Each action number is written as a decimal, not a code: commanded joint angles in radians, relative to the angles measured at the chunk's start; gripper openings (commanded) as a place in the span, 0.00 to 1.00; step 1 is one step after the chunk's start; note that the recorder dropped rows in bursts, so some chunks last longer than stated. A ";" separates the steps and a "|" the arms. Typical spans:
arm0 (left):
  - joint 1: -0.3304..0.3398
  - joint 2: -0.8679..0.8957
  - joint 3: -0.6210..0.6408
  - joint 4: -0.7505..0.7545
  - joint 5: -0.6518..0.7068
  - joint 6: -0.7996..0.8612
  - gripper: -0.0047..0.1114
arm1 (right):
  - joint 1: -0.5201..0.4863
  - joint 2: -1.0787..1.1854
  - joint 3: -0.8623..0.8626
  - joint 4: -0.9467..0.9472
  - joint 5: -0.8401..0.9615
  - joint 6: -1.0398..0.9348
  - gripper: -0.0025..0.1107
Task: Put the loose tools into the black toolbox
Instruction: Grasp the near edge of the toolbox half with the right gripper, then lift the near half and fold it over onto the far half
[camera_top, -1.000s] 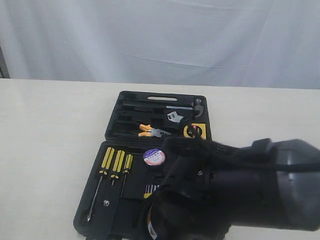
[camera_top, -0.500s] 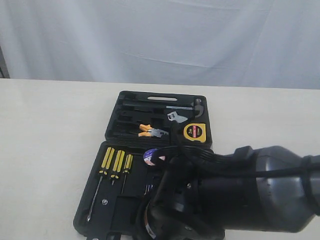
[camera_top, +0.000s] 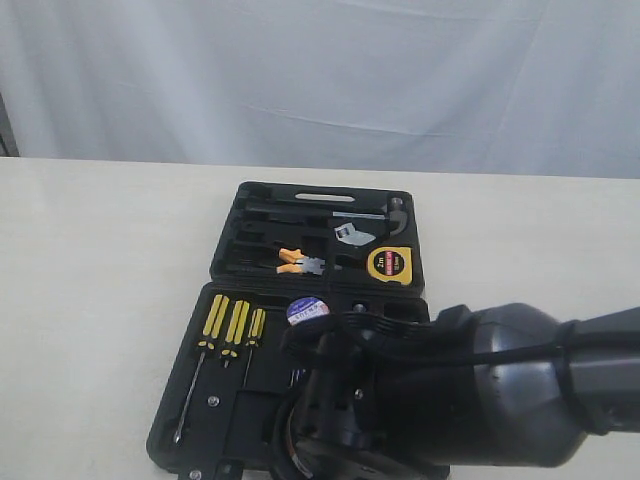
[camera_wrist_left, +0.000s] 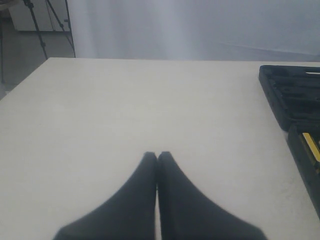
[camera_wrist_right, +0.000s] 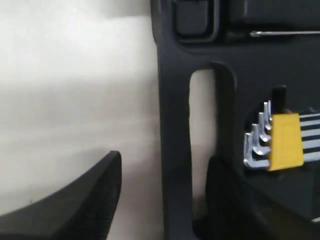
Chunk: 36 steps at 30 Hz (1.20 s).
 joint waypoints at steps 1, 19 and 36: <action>-0.005 -0.001 0.003 0.000 -0.005 -0.006 0.04 | 0.001 0.010 -0.003 -0.018 -0.015 0.008 0.47; -0.005 -0.001 0.003 0.000 -0.005 -0.006 0.04 | 0.001 0.055 -0.003 -0.108 -0.017 0.122 0.18; -0.005 -0.001 0.003 0.000 -0.005 -0.006 0.04 | 0.098 -0.226 -0.003 -0.127 0.259 0.114 0.02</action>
